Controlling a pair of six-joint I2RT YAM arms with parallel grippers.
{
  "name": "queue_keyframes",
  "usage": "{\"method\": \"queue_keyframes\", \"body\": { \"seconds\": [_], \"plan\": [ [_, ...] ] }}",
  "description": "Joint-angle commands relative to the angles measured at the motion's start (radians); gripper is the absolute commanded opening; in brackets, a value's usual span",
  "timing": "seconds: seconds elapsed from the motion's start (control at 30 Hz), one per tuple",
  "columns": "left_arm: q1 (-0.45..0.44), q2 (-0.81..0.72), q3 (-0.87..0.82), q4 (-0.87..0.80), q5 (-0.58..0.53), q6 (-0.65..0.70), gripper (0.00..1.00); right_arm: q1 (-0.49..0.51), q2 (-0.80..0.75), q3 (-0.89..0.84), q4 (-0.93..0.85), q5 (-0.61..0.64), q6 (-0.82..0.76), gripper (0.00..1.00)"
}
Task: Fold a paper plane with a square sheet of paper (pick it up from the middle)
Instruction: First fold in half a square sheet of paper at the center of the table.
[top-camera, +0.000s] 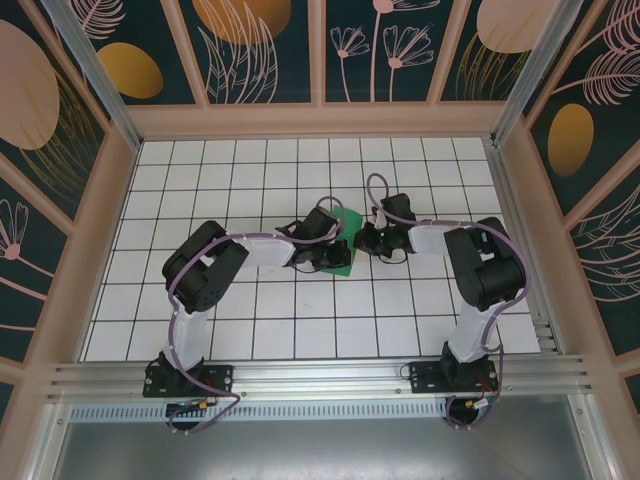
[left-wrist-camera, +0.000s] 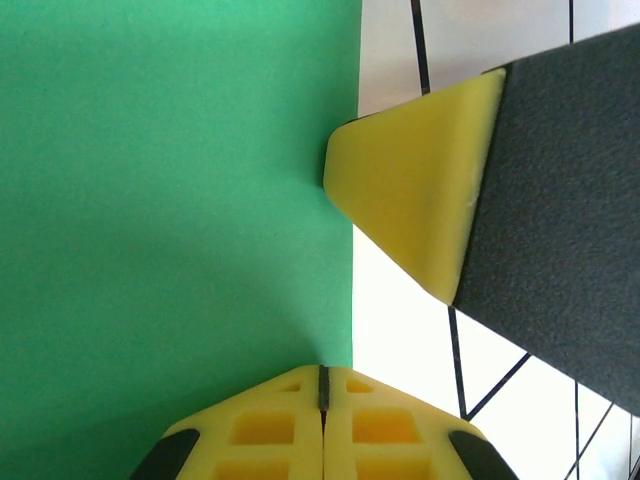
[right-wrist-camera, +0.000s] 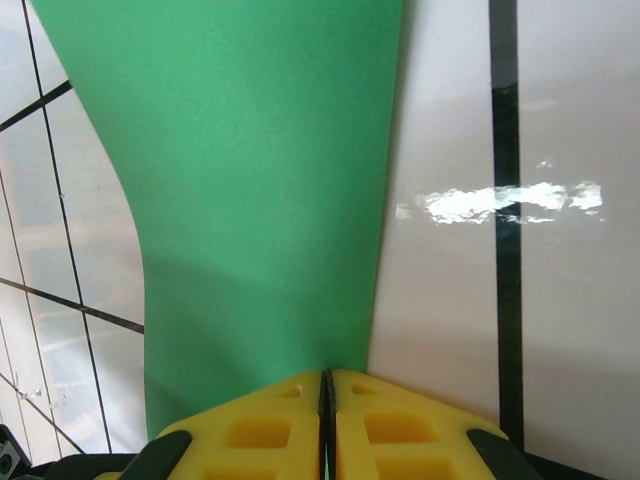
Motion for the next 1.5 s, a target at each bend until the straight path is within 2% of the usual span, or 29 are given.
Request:
{"method": "queue_keyframes", "body": {
  "seconds": [0.0,1.47],
  "plan": [
    [-0.004,0.038,0.0,-0.101,-0.034,0.028,0.06,-0.024,0.033,0.033,-0.018,0.02,-0.031,0.11],
    [-0.005,0.033,-0.044,-0.087,-0.021,0.035,0.05,-0.117,0.221,0.336,-0.077,0.098,-0.094,0.11]
  ]
}}
